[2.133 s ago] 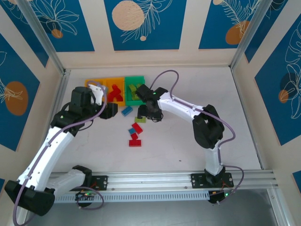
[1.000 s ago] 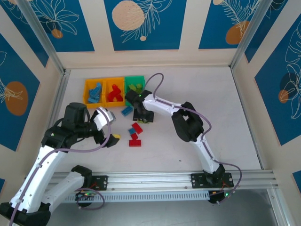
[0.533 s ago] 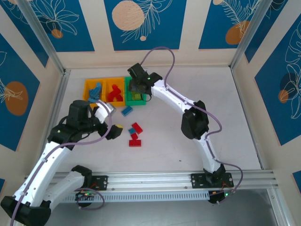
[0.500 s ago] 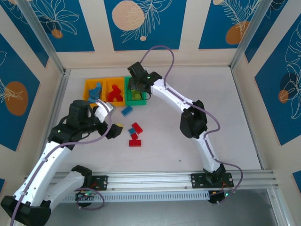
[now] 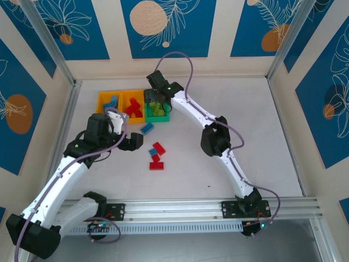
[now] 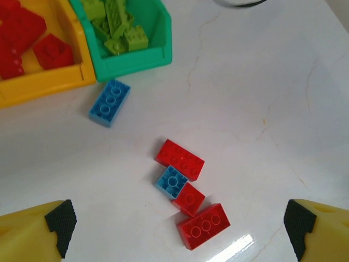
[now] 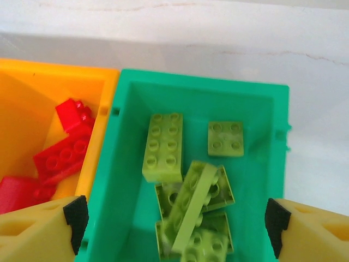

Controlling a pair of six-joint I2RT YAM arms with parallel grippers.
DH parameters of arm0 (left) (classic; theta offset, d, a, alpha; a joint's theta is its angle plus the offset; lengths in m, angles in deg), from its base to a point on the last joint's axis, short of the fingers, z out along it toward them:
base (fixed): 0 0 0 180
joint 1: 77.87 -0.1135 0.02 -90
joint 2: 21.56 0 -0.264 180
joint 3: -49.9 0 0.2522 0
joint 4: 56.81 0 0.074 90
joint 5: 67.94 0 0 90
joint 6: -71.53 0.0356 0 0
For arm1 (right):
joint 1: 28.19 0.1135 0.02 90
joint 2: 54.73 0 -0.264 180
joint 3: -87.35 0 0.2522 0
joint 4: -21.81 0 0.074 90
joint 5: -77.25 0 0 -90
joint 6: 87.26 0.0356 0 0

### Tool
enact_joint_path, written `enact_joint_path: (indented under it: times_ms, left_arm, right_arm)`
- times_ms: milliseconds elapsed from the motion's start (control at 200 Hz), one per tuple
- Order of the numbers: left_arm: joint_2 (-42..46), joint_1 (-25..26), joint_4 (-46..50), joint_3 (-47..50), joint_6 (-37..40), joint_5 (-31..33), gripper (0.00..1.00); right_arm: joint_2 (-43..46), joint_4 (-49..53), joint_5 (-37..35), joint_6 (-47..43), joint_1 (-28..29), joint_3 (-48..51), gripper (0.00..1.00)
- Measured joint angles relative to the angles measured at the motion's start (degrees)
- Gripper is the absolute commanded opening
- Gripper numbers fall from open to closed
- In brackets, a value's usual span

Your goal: Sort the legos into containers by color

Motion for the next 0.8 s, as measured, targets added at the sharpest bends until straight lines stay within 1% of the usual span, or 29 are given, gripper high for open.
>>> enact_joint_path:
  times_ms: [75, 145, 205, 305, 410, 455, 505, 620, 660, 700, 760, 800]
  left_arm:
    - [-1.38, 0.98, 0.17, 0.28, -3.28, 0.42, 0.96]
    - [-2.67, 3.8, 1.14, 0.57, -6.88, 1.92, 0.96]
    - [-4.28, 7.48, 2.49, 0.7, -10.25, 3.69, 0.97]
    - [-8.74, 15.02, 4.42, 0.83, -15.37, 7.23, 1.0]
    - [-15.34, 21.99, 5.81, 0.81, -20.55, 11.34, 1.0]
    - [-18.58, 24.09, 6.01, 0.72, -22.36, 12.96, 1.0]
    - [-21.2, 25.29, 6.19, 0.72, -23.78, 14.08, 1.0]
    - [-22.4, 26.03, 6.86, 0.59, -25.77, 15.76, 1.0]
    - [-25.53, 26.86, 8.81, -1.4, -26.6, 17.0, 1.0]
    - [-28.76, 27.61, 8.83, -3.72, -26.99, 17.46, 1.0]
    - [-35.34, 28.5, 6.78, -5.92, -26.95, 17.53, 1.0]
    - [-38.03, 28.76, 5.81, -6.1, -26.69, 17.0, 1.0]
  right_arm:
    - [7.52, 0.83, 1.05, -0.22, 0.0, 7.78, 0.87]
    - [15.52, 1.29, 2.27, -0.2, -0.17, 15.26, 0.87]
    - [23.06, 0.92, 3.21, -0.2, -0.33, 21.66, 0.87]
    - [35.8, 0.48, 3.78, 0.28, -0.76, 32.3, 0.88]
    - [44.46, 1.01, 3.54, 1.92, -2.21, 39.78, 0.88]
    - [46.29, 1.36, 3.26, 2.64, -2.97, 42.03, 0.88]
    - [46.99, 2.36, 3.02, 3.34, -3.63, 43.6, 0.88]
    - [46.1, 3.26, 2.67, 4.13, -4.39, 45.59, 0.88]
    - [46.45, 2.21, 2.71, 5.05, -4.92, 47.95, 0.88]
    - [46.9, 3.3, 2.86, 5.84, -5.31, 50.29, 0.88]
    - [46.95, 4.76, 2.84, 6.56, -6.16, 52.48, 0.88]
    - [46.95, 5.55, 2.82, 6.78, -6.49, 53.24, 0.88]
